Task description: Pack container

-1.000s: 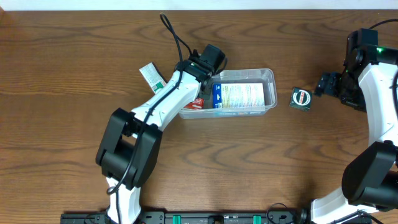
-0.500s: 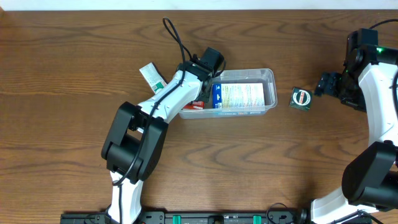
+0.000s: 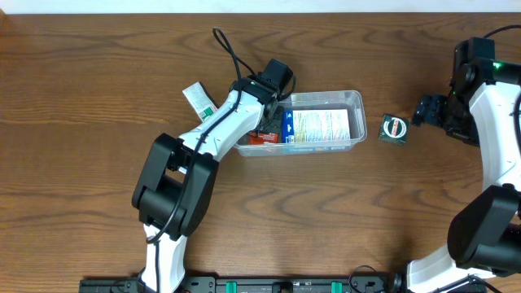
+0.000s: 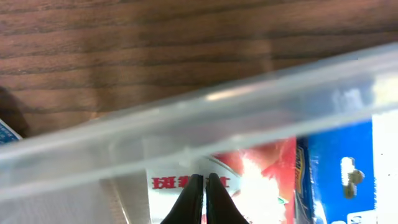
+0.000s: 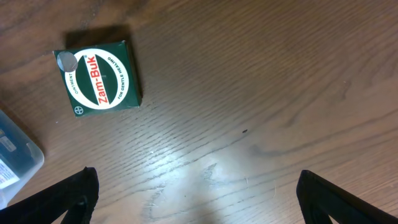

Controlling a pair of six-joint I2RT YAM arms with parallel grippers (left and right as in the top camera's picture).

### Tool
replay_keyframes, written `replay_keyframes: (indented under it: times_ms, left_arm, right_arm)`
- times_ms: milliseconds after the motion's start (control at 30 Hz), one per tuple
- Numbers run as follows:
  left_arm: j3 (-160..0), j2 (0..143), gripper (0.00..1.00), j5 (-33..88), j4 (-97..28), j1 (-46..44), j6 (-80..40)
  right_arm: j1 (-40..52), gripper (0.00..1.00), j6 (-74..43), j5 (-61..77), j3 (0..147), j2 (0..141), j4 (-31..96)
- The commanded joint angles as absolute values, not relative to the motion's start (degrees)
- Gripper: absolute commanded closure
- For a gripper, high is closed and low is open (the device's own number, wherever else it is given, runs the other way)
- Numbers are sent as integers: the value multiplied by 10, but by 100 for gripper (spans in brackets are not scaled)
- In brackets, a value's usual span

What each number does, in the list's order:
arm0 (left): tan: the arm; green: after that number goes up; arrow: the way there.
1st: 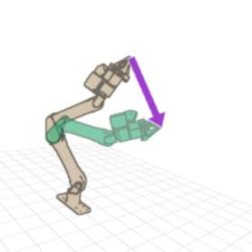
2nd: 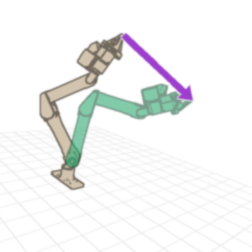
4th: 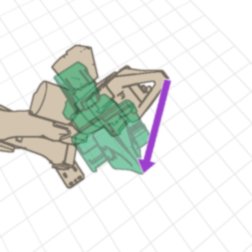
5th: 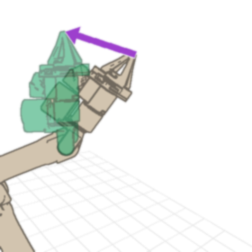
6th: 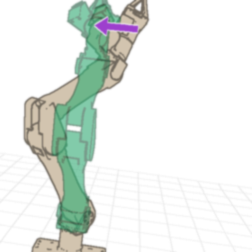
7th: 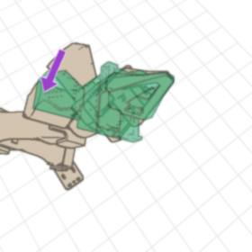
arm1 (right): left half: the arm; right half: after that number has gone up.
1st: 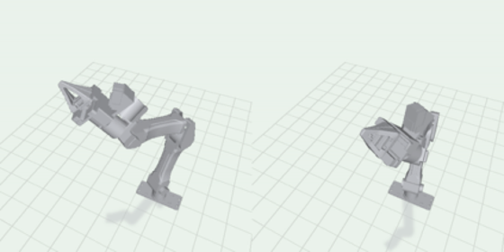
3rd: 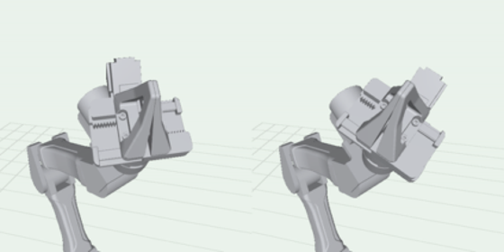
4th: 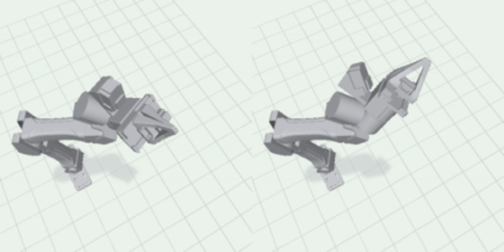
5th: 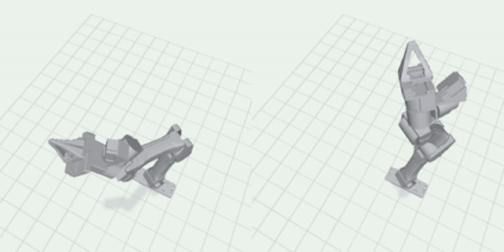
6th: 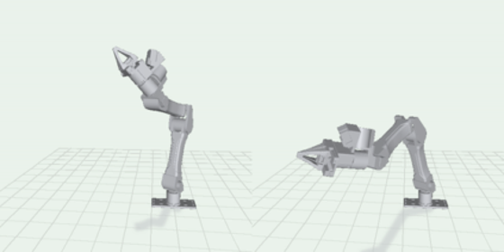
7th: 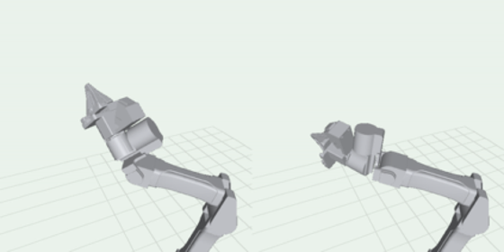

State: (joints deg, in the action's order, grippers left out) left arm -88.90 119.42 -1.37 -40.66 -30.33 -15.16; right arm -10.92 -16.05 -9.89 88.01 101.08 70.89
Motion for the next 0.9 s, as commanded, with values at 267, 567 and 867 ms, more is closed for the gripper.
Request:
replay_keyframes:
  times_ms: [267, 567, 867]
  left_arm:
    - [-902, 1144, 94, -112, -451, -305, -150]
    - [-901, 1158, 94, -155, -460, -305, -150]
    - [-891, 1159, 94, -155, -451, -305, -150]
  right_arm:
    - [-113, 1, -156, -100, 880, 998, 709]
    - [-113, 1, -156, -100, 880, 998, 709]
    - [-113, 1, -156, -100, 880, 998, 709]
